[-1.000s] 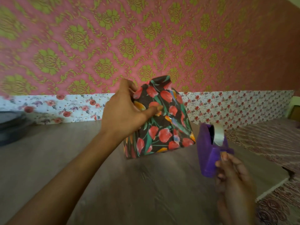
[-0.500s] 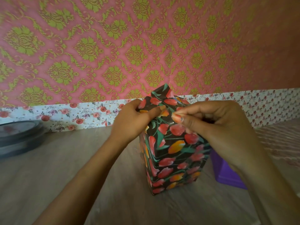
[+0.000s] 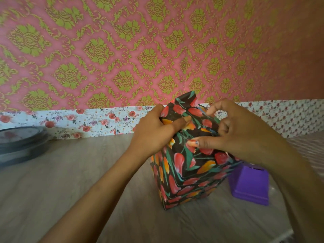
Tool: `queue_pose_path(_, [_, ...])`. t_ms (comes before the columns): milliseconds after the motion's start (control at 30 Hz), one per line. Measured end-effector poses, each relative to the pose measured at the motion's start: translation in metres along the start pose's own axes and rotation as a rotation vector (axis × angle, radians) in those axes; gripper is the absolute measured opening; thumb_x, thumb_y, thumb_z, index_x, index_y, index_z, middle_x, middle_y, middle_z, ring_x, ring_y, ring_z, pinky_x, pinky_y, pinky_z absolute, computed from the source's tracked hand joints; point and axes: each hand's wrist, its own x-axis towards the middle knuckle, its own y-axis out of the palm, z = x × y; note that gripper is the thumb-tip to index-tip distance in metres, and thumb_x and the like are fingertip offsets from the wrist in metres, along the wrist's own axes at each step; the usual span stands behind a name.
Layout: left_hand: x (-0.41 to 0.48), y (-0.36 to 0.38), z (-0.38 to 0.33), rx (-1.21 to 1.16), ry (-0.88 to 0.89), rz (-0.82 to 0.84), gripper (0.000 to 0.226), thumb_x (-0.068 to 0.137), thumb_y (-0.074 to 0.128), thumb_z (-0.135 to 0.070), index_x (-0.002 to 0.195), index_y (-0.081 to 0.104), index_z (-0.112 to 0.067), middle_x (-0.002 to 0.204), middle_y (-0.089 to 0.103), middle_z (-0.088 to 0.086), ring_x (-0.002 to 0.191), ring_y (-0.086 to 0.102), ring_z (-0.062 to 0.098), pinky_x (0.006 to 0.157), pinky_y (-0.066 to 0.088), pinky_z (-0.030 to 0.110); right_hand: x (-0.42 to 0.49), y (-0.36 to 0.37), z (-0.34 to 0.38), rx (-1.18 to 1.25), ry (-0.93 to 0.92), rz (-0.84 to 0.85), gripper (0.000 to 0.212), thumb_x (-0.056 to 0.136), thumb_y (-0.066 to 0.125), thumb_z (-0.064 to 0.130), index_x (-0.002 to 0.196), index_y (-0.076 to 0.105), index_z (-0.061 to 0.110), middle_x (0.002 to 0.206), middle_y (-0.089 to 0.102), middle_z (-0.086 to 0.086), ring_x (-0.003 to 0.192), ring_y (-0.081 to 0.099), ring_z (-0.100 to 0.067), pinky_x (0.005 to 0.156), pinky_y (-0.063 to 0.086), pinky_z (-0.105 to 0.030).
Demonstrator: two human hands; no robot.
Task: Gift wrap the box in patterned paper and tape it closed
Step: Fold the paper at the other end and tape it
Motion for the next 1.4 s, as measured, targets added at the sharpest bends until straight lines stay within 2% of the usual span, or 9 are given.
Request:
queue_pose_path(200, [-0.001, -0.007, -0.002, 0.035, 0.02, 0.12, 0.083, 0.055, 0.057, -0.081, 0.102, 0.055, -0.011, 0.098, 0.066, 0.018, 0.087, 0.065, 0.028, 0.078, 0.051, 0.042, 0.003, -0.007, -0.018, 0.221, 0.013, 0.109, 0.061, 0.04, 0.073, 0.044, 0.095, 0.051, 0.03, 0.066, 0.039, 0.002, 0.053, 0.035, -0.009, 0.05, 0.035, -0.019])
queue_pose_path(333, [0.001, -0.016, -0.001, -0.088, -0.06, 0.258, 0.037, 0.051, 0.066, -0.054, 0.079, 0.047, -0.04, 0.071, 0.067, -0.017, 0.061, 0.063, -0.01, 0.058, 0.048, 0.013, 0.005, -0.012, -0.039, 0.484, -0.042, 0.124, 0.047, 0.048, 0.076, 0.021, 0.09, 0.058, 0.03, 0.069, 0.049, 0.003, 0.061, 0.043, -0.007, 0.054, 0.043, -0.016])
queue_pose_path(500, [0.008, -0.024, 0.005, -0.201, -0.152, 0.315, 0.038, 0.062, 0.071, -0.038, 0.097, 0.063, -0.024, 0.075, 0.073, -0.013, 0.065, 0.067, -0.002, 0.05, 0.047, 0.009, 0.0, -0.013, -0.056, 1.003, -0.115, 0.094, 0.058, 0.033, 0.093, 0.036, 0.086, 0.071, 0.027, 0.078, 0.067, 0.001, 0.073, 0.064, -0.007, 0.061, 0.051, -0.016])
queue_pose_path(633, [0.011, -0.022, 0.011, -0.224, -0.187, 0.288, 0.04, 0.054, 0.069, -0.042, 0.09, 0.064, -0.024, 0.079, 0.074, -0.011, 0.066, 0.068, -0.001, 0.051, 0.049, 0.011, -0.005, 0.005, -0.06, 0.54, -0.26, -0.141, 0.043, 0.063, 0.066, 0.067, 0.089, 0.072, 0.033, 0.089, 0.07, 0.011, 0.087, 0.064, -0.007, 0.072, 0.049, -0.015])
queue_pose_path(800, [0.012, -0.018, 0.013, -0.218, -0.271, 0.204, 0.043, 0.065, 0.069, -0.046, 0.101, 0.062, -0.022, 0.096, 0.071, -0.003, 0.09, 0.065, 0.013, 0.069, 0.046, 0.026, -0.014, 0.035, -0.054, -0.449, -0.518, -0.473, 0.051, 0.087, 0.039, 0.058, 0.1, 0.073, 0.022, 0.102, 0.066, 0.009, 0.096, 0.046, -0.018, 0.079, 0.032, -0.034])
queue_pose_path(967, [0.004, 0.0, 0.006, -0.277, -0.249, 0.105, 0.06, 0.07, 0.068, -0.047, 0.12, 0.044, -0.023, 0.103, 0.063, -0.006, 0.083, 0.062, 0.006, 0.061, 0.042, 0.019, -0.012, 0.028, -0.056, -0.439, -0.557, -0.396, 0.061, 0.084, 0.037, 0.068, 0.106, 0.071, 0.022, 0.103, 0.067, 0.007, 0.098, 0.051, -0.013, 0.085, 0.035, -0.033])
queue_pose_path(1100, [0.002, -0.002, -0.001, -0.308, -0.236, 0.137, 0.065, 0.055, 0.068, -0.041, 0.114, 0.046, -0.024, 0.095, 0.062, -0.009, 0.077, 0.062, 0.004, 0.058, 0.044, 0.017, -0.019, -0.001, -0.066, 0.464, -0.305, -0.484, 0.045, 0.079, 0.048, 0.065, 0.093, 0.072, 0.029, 0.098, 0.072, 0.014, 0.096, 0.064, -0.002, 0.083, 0.047, -0.013])
queue_pose_path(1200, [0.003, -0.002, -0.001, -0.317, -0.243, 0.12, 0.07, 0.059, 0.068, -0.038, 0.121, 0.041, -0.021, 0.095, 0.059, -0.008, 0.078, 0.059, 0.005, 0.057, 0.041, 0.018, -0.022, -0.016, -0.105, 0.326, 0.006, -0.828, 0.016, 0.087, 0.057, 0.039, 0.083, 0.065, 0.026, 0.079, 0.067, 0.012, 0.079, 0.062, -0.004, 0.072, 0.048, -0.021])
queue_pose_path(1400, [0.004, 0.003, 0.0, -0.291, -0.233, 0.122, 0.057, 0.074, 0.07, -0.028, 0.122, 0.041, -0.021, 0.099, 0.061, -0.005, 0.081, 0.062, 0.009, 0.059, 0.045, 0.022, -0.019, -0.003, -0.171, 0.158, 0.498, -0.403, 0.034, 0.082, 0.062, 0.048, 0.097, 0.064, 0.018, 0.096, 0.065, -0.001, 0.09, 0.063, -0.019, 0.083, 0.046, -0.036])
